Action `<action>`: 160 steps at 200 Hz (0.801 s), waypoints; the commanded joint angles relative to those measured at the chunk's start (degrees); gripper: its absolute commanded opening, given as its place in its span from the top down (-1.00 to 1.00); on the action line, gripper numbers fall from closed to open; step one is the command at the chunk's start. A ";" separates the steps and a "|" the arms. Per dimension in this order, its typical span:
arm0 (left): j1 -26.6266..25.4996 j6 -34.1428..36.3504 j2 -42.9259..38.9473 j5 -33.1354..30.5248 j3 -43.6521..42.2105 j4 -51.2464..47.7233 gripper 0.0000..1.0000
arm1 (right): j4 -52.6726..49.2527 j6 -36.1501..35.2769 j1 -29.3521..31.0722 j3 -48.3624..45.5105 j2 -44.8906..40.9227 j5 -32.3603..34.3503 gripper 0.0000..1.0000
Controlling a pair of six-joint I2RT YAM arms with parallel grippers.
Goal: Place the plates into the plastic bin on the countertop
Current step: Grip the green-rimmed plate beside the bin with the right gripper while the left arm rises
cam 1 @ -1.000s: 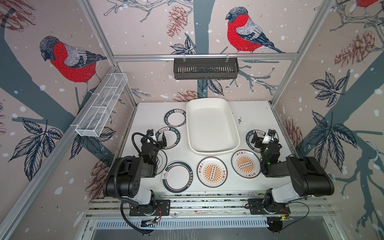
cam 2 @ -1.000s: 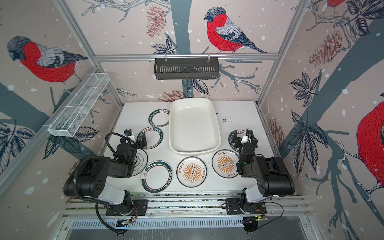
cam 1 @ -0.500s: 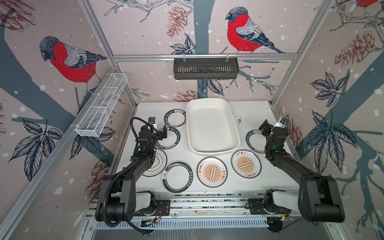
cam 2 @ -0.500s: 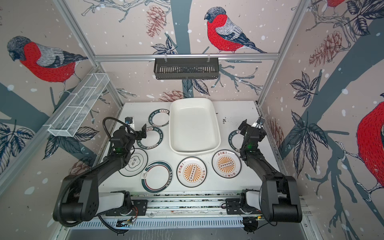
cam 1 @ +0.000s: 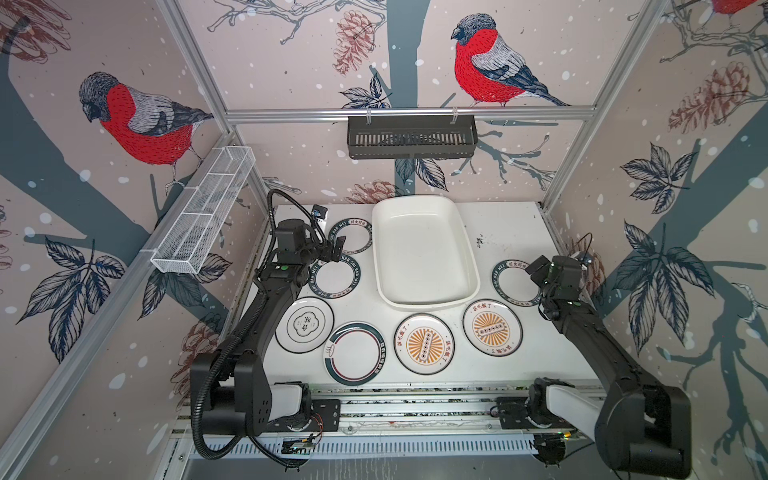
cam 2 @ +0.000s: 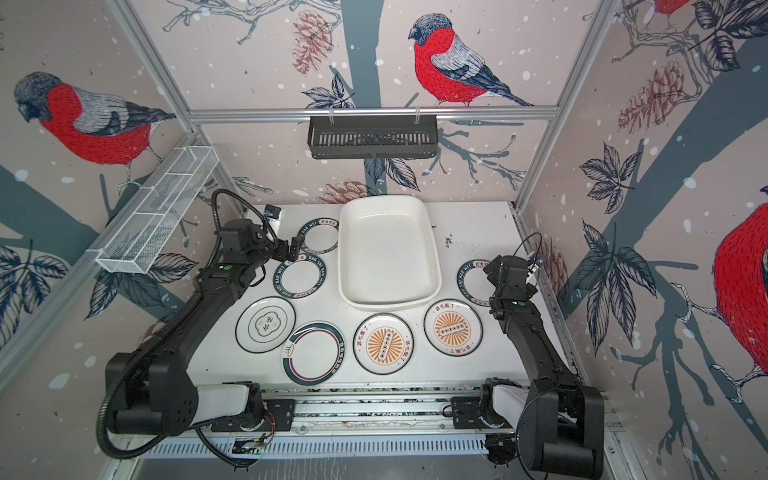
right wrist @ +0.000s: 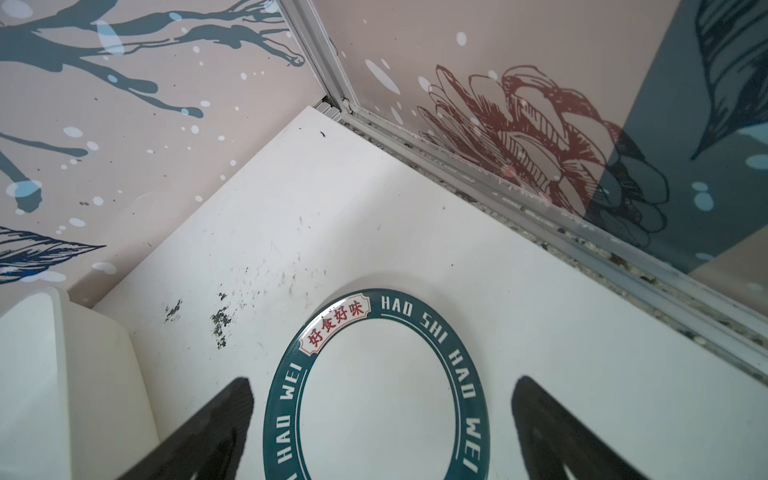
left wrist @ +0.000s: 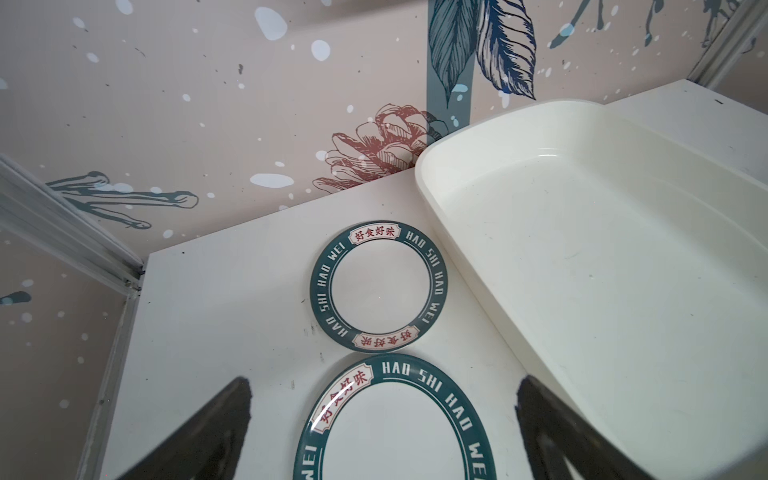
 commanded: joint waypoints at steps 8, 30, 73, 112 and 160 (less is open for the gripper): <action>-1.37 1.45 1.23 4.99 4.84 -8.64 -0.98 | -2.56 4.22 -3.50 -1.97 -0.05 -7.49 -0.87; -2.61 2.07 2.21 7.60 7.36 -11.71 -0.97 | -0.71 4.85 -7.86 -4.18 0.51 -15.04 -0.73; -4.90 1.73 2.69 9.75 7.81 -11.75 -0.98 | -2.71 5.51 -13.79 -5.84 0.93 -25.33 -0.66; -5.30 1.81 4.70 13.20 8.92 -12.16 -0.98 | -3.07 6.74 -17.99 -7.73 1.62 -31.51 -0.65; -5.48 0.84 7.23 15.34 10.73 -11.92 -0.97 | -0.30 6.96 -21.92 -10.85 2.03 -36.74 -0.52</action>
